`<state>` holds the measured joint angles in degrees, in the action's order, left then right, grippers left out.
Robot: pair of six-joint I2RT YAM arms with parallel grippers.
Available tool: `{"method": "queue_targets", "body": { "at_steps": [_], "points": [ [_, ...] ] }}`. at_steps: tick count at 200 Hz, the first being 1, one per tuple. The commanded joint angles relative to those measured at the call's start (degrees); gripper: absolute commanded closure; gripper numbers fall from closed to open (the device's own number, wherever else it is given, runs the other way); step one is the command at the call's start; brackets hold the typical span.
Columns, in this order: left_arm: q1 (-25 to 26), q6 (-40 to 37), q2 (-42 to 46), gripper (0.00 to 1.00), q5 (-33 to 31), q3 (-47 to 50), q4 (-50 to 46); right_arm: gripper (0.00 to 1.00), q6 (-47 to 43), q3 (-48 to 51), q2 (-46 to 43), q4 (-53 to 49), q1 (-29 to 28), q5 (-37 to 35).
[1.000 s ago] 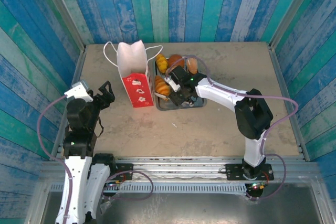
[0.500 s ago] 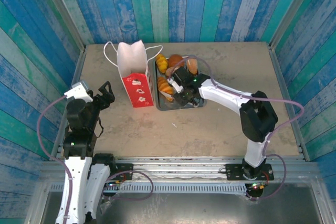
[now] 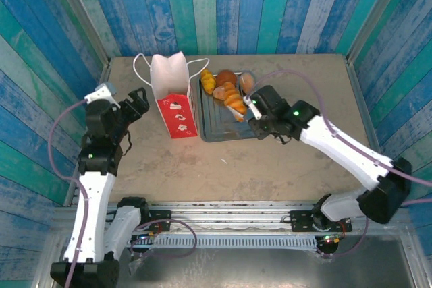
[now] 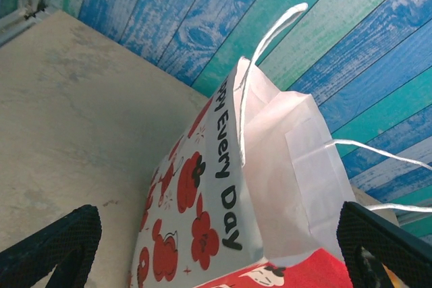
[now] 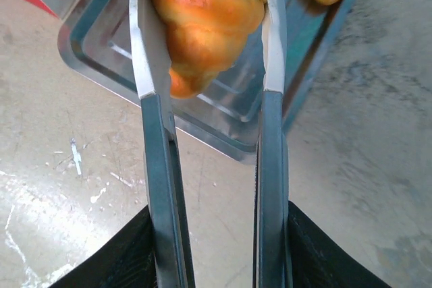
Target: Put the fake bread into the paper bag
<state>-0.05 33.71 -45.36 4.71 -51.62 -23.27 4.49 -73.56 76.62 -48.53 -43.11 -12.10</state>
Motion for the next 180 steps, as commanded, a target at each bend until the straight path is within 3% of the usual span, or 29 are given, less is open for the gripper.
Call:
{"method": "queue_targets", "body": {
  "at_steps": [1, 32, 81, 126, 180],
  "points": [
    [-0.2, 0.9, -3.5, 0.06, 3.7, -3.3, 0.3, 0.56, 2.0, -2.5, -5.0, -4.3, -0.5, -2.6],
    [-0.2, 2.3, -7.7, 0.06, 4.5, -4.1, 3.0, 0.56, 2.1, -7.5, -8.7, -6.9, -1.5, -4.2],
    [-0.2, 3.3, -13.0, 0.03, 6.3, -3.7, 6.8, 0.56, -0.5, -19.4, -6.2, -10.2, -4.7, -6.6],
    [-0.2, 4.1, -15.1, 0.00, 7.8, -2.7, 9.5, 0.56, -3.9, -30.9, 1.5, -9.8, -9.1, -7.0],
    [-0.3, 5.7, -14.6, 0.12, 8.8, 0.6, 13.3, 0.56, -4.5, -46.8, 15.0, -11.0, -12.2, -5.1]
  ]
}}
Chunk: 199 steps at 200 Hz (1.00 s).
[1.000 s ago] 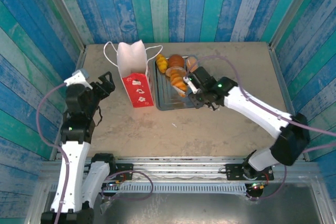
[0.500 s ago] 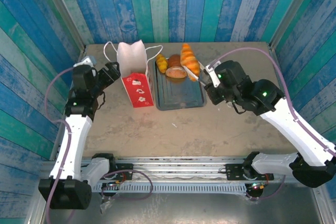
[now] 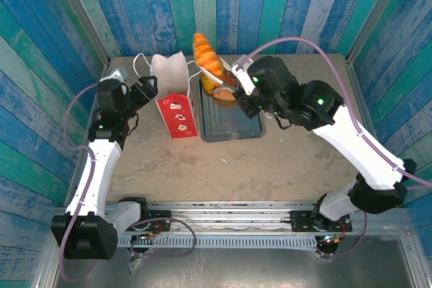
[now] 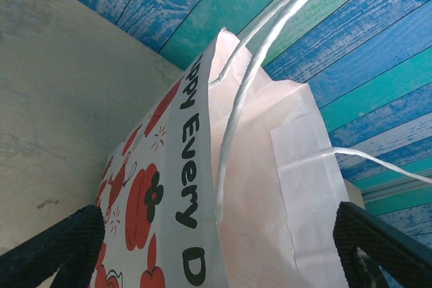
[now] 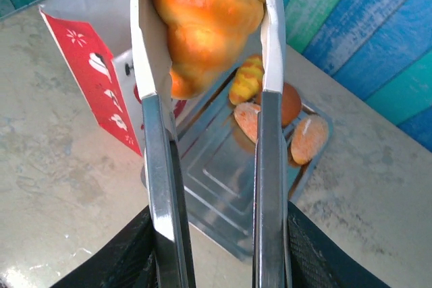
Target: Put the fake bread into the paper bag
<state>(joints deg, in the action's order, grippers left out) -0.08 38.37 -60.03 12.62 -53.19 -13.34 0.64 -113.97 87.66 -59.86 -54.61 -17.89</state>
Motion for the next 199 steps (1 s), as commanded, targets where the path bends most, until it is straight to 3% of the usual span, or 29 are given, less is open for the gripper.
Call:
{"method": "queue_targets", "body": {
  "at_steps": [1, 79, 131, 199],
  "points": [
    [-0.3, 1.1, 0.1, 0.12, 0.9, 2.3, 3.4, 0.56, -0.6, -6.7, 4.2, 0.3, -0.7, 0.8],
    [-0.4, 1.5, 1.5, 0.32, 2.0, 5.8, 4.5, 0.56, -1.4, -21.2, 18.1, -0.3, -1.0, 6.0],
    [-0.5, 1.8, 2.9, 0.45, 1.4, 7.1, 4.6, 0.54, -4.9, -23.6, 24.4, -0.9, -1.1, 8.7],
    [-0.5, 1.3, 3.8, 0.54, 1.1, 7.1, 3.8, 0.52, -7.2, -27.1, 30.5, -3.2, -0.2, 8.8]
  ]
}}
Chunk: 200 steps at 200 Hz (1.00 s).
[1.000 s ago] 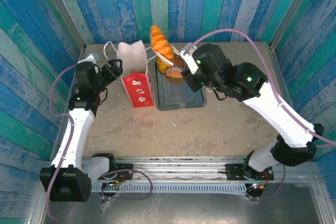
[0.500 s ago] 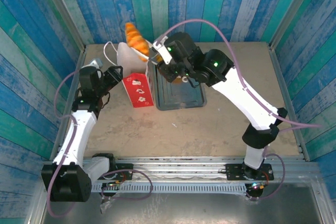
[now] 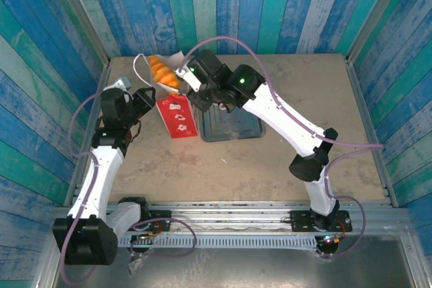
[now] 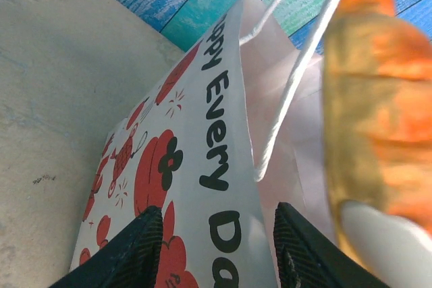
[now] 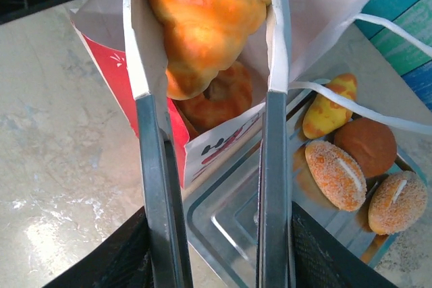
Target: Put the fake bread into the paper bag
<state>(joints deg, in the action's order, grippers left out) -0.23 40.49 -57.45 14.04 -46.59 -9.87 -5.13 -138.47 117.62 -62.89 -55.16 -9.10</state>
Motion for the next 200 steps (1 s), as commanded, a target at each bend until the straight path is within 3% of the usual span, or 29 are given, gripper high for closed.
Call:
{"method": "queue_targets", "body": {
  "at_steps": [1, 126, 200],
  "points": [
    [-0.3, -0.8, 1.3, 0.54, -0.3, 0.5, 0.3, 0.52, -1.4, -2.7, 0.6, -0.2, 0.3, 0.0],
    [-0.3, -1.5, 1.0, 0.56, -0.9, 0.8, -0.1, 0.48, -1.3, -2.0, 1.8, -5.2, 1.7, -2.7],
    [-0.3, -1.6, 1.1, 0.56, -0.8, 0.7, -0.2, 0.31, -0.7, -4.0, 2.4, -5.1, 1.9, -2.8]
  ]
}}
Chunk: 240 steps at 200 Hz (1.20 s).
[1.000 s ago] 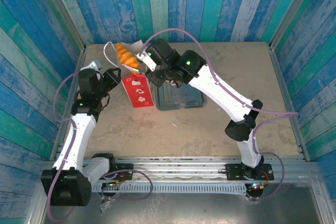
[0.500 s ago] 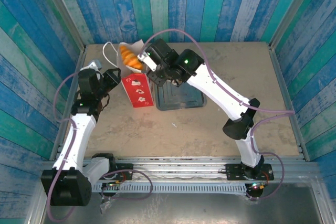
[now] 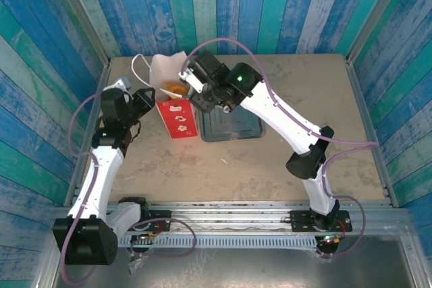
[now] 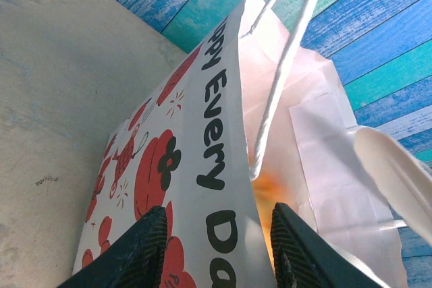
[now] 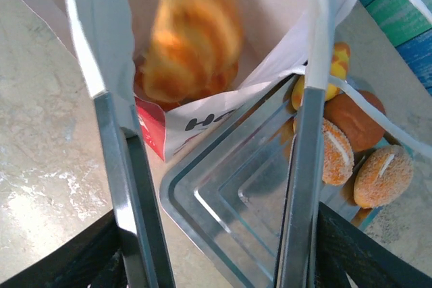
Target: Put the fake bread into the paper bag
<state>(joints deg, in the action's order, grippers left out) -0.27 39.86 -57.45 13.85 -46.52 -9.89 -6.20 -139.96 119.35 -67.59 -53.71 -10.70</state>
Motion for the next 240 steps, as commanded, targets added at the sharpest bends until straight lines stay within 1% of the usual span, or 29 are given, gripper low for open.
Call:
{"method": "queue_targets", "body": {
  "at_steps": [1, 67, 114, 149, 175, 213, 228, 240],
  "points": [
    [-0.3, -1.0, 1.1, 0.56, -0.6, 0.6, -0.1, 0.31, 0.4, -2.6, 0.6, -0.4, 0.4, -1.2],
    [-0.3, -0.9, 1.4, 0.56, -0.1, 0.5, 0.0, 0.32, 1.7, -2.4, -2.2, 0.6, 0.6, -2.4],
    [-0.3, -0.3, 1.7, 0.51, 1.2, 0.5, 0.7, 0.34, 2.9, -1.2, -5.5, 1.8, 0.5, -1.8],
    [-0.3, 0.0, 2.9, 0.42, 2.4, -0.6, 0.7, 0.34, 4.3, 1.2, -10.3, 2.9, 0.5, -1.3],
    [-0.3, -1.0, 4.5, 0.32, 2.0, -1.7, -0.5, 0.33, 5.4, 5.9, -15.8, 4.3, 1.0, -3.0],
    [-0.3, -3.5, 7.0, 0.20, -1.0, -3.1, -2.5, 0.33, 7.4, 17.5, -25.4, 7.2, 4.7, -4.1],
    [-0.3, -4.5, 8.3, 0.16, -2.7, -3.4, -3.4, 0.33, 8.6, 23.7, -29.5, 9.3, 7.3, -4.2],
    [-0.3, -5.0, 9.7, 0.10, -4.4, -2.8, -3.6, 0.33, 9.3, 28.9, -32.5, 11.0, 9.8, -3.7]
  ]
}}
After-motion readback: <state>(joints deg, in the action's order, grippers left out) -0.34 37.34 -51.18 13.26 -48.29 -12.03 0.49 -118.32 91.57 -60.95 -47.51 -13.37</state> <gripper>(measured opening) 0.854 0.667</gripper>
